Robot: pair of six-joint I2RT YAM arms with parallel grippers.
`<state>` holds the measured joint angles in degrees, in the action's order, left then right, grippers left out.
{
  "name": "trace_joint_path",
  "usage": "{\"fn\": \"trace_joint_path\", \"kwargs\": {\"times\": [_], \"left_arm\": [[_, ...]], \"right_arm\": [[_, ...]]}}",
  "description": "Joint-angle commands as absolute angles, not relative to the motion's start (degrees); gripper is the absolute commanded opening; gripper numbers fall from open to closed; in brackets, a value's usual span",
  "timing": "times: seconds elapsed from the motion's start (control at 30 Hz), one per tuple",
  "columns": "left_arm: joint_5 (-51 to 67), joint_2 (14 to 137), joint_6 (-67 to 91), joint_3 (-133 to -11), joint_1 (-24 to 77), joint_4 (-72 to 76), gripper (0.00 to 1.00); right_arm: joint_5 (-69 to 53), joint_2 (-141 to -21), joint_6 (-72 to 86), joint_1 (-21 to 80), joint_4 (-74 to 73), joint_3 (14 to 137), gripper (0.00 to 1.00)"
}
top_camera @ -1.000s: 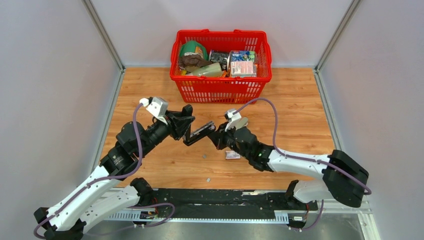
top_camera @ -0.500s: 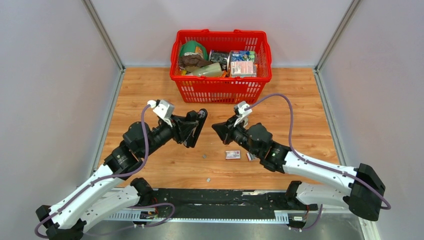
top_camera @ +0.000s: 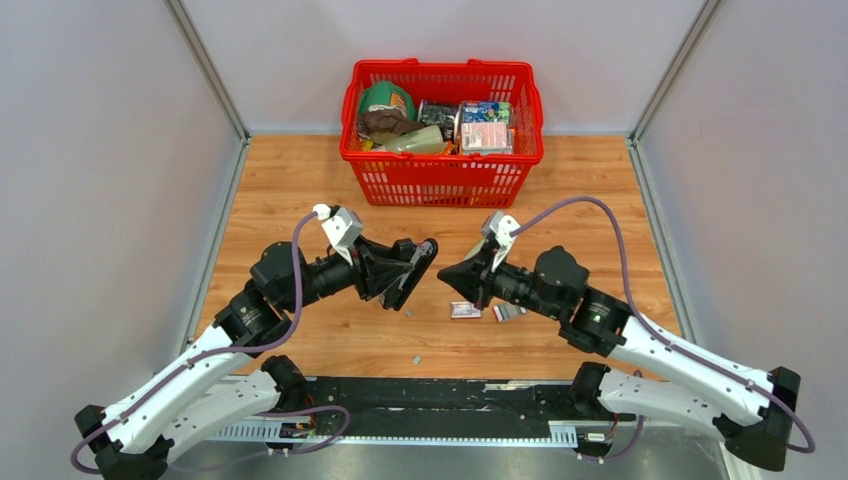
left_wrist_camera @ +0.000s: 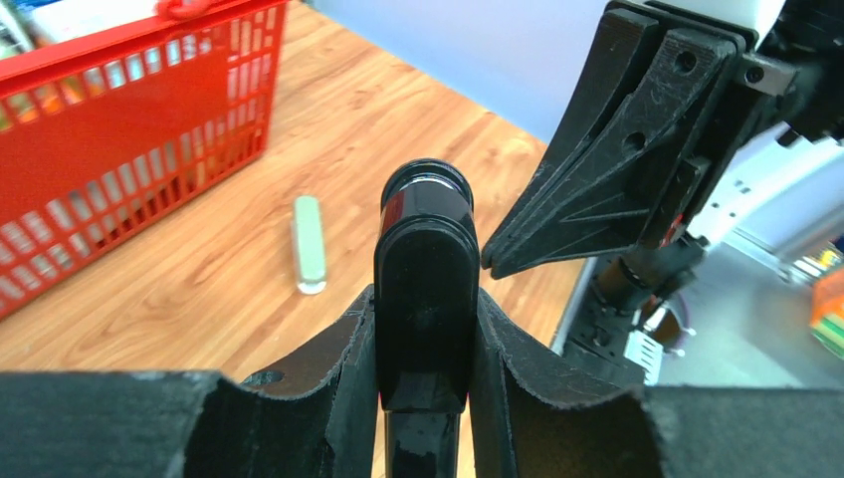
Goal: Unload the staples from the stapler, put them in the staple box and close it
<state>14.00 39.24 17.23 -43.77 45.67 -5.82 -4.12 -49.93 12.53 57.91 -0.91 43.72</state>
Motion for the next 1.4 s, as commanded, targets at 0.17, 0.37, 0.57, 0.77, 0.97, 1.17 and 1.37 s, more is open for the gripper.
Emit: {"fn": "trace_joint_path", "kwargs": {"times": [0.17, 0.37, 0.57, 0.77, 0.97, 1.17, 1.37], "left_arm": [[29.87, 37.97, 20.56, -44.39, 45.62, 7.20, 0.00], [35.76, 38.41, 26.01, -42.54, 45.70, 15.72, 0.00], [39.45, 38.76, 30.49, -41.84, 45.70, 21.88, 0.00], [40.87, 38.93, 33.66, -41.84, 45.70, 24.87, 0.00], [41.57, 39.46, 34.71, -41.66, 45.70, 26.19, 0.00], [42.01, 39.90, 35.24, -41.57, 45.70, 27.07, 0.00], [42.98, 41.04, 36.30, -41.31, 45.70, 28.83, 0.00]], "right_arm": [[-18.36, -37.71, 6.42, 57.66, -11.16, 47.02, 0.01], [-21.53, -35.42, 6.85, 57.66, -10.81, 48.34, 0.00], [-23.73, -36.30, 7.65, 57.66, -9.32, 50.36, 0.01], [-24.87, -37.26, 7.65, 57.66, -8.44, 52.47, 0.06], [-26.37, -39.46, 8.00, 57.66, -6.95, 54.40, 0.13], [-27.24, -41.31, 8.44, 57.57, -4.84, 55.37, 0.16], [-29.26, -44.38, 9.22, 57.66, -1.24, 56.07, 0.19]]}}
